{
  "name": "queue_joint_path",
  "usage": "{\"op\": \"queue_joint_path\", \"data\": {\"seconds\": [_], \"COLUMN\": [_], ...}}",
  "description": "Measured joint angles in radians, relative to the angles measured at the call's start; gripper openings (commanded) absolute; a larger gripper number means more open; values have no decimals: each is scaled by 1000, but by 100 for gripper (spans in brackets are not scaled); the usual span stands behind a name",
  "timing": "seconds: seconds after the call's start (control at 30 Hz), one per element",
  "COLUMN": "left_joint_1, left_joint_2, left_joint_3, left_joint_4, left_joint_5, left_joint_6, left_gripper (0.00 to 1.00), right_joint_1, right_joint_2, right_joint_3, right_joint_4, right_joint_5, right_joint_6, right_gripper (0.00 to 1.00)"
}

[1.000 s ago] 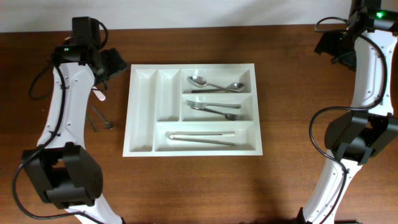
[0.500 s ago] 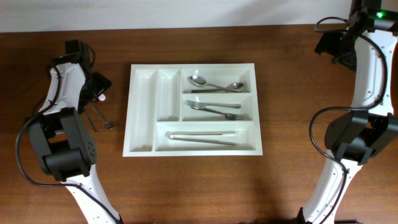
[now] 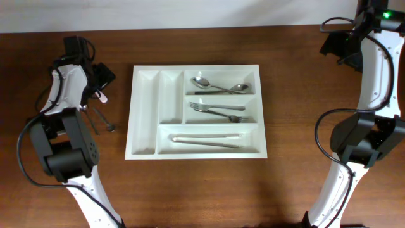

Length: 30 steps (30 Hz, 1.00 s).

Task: Pack container
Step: 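Lower the left gripper onto the pink plastic knife and grasp it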

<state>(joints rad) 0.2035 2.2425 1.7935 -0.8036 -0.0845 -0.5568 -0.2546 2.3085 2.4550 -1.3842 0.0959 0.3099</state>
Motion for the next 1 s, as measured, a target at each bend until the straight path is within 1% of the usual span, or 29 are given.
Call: {"op": "queue_joint_path", "data": {"seconds": [0.17,0.23,0.27,0.3,0.33,0.37,0.43,0.57,0.6,0.7,0.9,1.0], "left_joint_1": [-5,-8,-9,-10,-11,-11,-11,-11,-11,-11,-12,-13], "left_joint_2": [59,60,60,61,62,64,68,71,73,75,96,106], "left_joint_3": [0,0,0,0,0,1,3,11,13,20,54,67], "left_joint_4": [6,14,19,22,23,24,19,8,1,-41,-144,-158], "left_joint_5": [31,36,38,37,37,36,32,32,32,33,32,28], "left_joint_6": [19,21,23,24,28,28,30,30,30,30,29,29], "left_gripper": [94,89,78,71,62,58,56,55,53,51,51,52], "right_joint_1": [0,0,0,0,0,0,0,0,0,0,0,0], "right_joint_2": [0,0,0,0,0,0,0,0,0,0,0,0], "right_joint_3": [0,0,0,0,0,0,0,0,0,0,0,0], "right_joint_4": [0,0,0,0,0,0,0,0,0,0,0,0], "right_joint_5": [0,0,0,0,0,0,0,0,0,0,0,0], "right_joint_6": [1,2,1,1,0,1,1,1,1,1,1,1], "right_gripper": [99,99,99,99,99,99,99,99,99,99,99,99]}}
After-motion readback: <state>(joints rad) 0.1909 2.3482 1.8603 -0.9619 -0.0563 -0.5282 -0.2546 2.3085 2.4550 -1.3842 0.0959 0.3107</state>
